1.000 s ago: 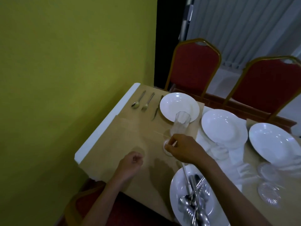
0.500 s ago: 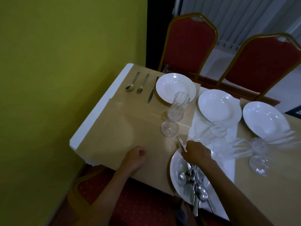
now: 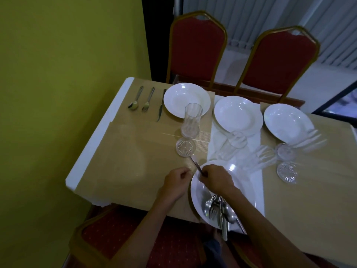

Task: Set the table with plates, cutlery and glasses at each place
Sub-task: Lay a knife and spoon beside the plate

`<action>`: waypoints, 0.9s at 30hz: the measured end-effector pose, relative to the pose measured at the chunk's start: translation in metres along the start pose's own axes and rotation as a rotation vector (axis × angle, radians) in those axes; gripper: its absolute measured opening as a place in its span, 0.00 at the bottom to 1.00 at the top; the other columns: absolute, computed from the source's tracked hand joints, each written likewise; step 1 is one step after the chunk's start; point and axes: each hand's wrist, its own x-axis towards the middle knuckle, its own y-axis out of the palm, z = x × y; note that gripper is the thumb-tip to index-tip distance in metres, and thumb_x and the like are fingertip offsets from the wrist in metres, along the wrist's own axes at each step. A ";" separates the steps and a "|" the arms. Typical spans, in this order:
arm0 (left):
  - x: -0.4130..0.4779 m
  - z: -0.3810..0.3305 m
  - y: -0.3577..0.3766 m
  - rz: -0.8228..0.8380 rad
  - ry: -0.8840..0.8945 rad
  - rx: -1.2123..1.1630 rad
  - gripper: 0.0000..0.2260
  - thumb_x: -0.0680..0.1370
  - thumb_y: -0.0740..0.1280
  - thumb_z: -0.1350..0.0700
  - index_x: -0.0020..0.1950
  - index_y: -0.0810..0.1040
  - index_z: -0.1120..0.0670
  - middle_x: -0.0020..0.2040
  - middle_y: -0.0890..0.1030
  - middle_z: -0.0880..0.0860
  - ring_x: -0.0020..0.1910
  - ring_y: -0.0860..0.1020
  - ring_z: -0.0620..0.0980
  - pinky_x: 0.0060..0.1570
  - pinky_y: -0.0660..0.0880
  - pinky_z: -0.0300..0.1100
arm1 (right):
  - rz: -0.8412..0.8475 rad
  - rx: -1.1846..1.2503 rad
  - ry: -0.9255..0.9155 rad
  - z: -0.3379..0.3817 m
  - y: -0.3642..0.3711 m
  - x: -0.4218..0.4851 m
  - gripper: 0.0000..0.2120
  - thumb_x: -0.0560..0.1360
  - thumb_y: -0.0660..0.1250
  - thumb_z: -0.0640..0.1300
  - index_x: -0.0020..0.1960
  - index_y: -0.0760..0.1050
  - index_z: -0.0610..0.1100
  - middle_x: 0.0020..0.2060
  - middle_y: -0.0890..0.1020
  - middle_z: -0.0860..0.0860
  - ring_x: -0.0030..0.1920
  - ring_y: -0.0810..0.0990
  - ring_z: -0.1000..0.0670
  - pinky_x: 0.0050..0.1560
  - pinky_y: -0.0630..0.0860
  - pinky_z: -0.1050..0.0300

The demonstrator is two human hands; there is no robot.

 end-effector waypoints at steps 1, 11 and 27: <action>-0.001 -0.003 0.004 0.010 0.015 -0.017 0.08 0.80 0.65 0.51 0.52 0.84 0.49 0.40 0.83 0.42 0.40 0.79 0.38 0.40 0.72 0.35 | -0.010 0.032 -0.044 0.001 -0.001 -0.001 0.09 0.77 0.68 0.49 0.39 0.79 0.48 0.37 0.81 0.51 0.42 0.80 0.49 0.41 0.75 0.56; -0.001 -0.008 0.006 -0.134 0.027 -0.131 0.10 0.79 0.68 0.52 0.39 0.80 0.54 0.33 0.82 0.49 0.29 0.77 0.41 0.35 0.74 0.42 | -0.083 0.182 -0.075 -0.032 -0.017 -0.020 0.05 0.75 0.71 0.43 0.49 0.85 0.47 0.45 0.85 0.55 0.46 0.82 0.54 0.52 0.77 0.60; -0.017 0.015 -0.007 -0.196 -0.067 -0.250 0.11 0.80 0.67 0.49 0.41 0.81 0.54 0.36 0.85 0.50 0.42 0.83 0.53 0.48 0.80 0.57 | 0.012 -0.006 0.186 -0.063 0.017 -0.030 0.12 0.71 0.67 0.45 0.31 0.68 0.47 0.28 0.74 0.52 0.37 0.79 0.47 0.35 0.71 0.58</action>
